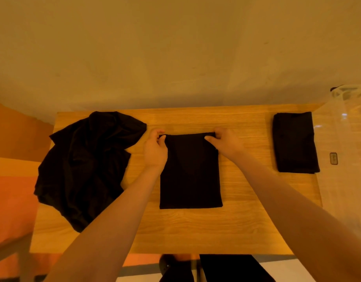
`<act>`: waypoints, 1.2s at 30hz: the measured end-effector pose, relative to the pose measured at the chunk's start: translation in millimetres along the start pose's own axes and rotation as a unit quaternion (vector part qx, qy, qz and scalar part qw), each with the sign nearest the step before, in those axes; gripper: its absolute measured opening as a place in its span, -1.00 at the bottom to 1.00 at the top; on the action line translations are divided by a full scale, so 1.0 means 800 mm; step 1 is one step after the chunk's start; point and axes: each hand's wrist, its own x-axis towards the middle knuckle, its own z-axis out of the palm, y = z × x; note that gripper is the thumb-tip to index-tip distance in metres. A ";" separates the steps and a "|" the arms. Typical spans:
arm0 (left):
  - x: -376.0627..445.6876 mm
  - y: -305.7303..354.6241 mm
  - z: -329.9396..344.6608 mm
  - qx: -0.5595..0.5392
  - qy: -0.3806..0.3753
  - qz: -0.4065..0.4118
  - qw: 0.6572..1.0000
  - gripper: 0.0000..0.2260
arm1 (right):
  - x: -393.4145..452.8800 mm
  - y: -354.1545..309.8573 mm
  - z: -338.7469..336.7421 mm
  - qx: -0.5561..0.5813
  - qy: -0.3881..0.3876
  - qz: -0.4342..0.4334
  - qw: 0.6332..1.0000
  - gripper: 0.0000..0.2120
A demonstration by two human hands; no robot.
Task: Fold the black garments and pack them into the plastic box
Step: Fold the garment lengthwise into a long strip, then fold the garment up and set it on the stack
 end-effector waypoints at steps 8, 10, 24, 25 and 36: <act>-0.001 -0.004 0.002 0.000 0.043 0.000 0.999 -0.84 | -0.020 0.007 0.016 0.033 0.129 -0.007 0.991 -0.78; -0.001 -0.003 0.003 -0.020 0.045 -0.005 0.999 -0.85 | -0.025 0.010 0.023 0.052 0.149 -0.010 0.987 -0.80; -0.031 -0.016 -0.015 0.092 -0.001 0.163 0.982 -0.74 | -0.040 0.004 0.039 -0.028 0.243 -0.087 0.966 -0.81; -0.043 -0.024 -0.017 0.152 -0.032 0.232 0.960 -0.74 | -0.047 0.006 0.046 -0.086 0.225 -0.144 0.960 -0.80; -0.152 -0.100 -0.047 0.431 -0.197 0.328 0.817 -0.43 | -0.157 0.061 0.083 -0.407 -0.007 -0.186 0.894 -0.41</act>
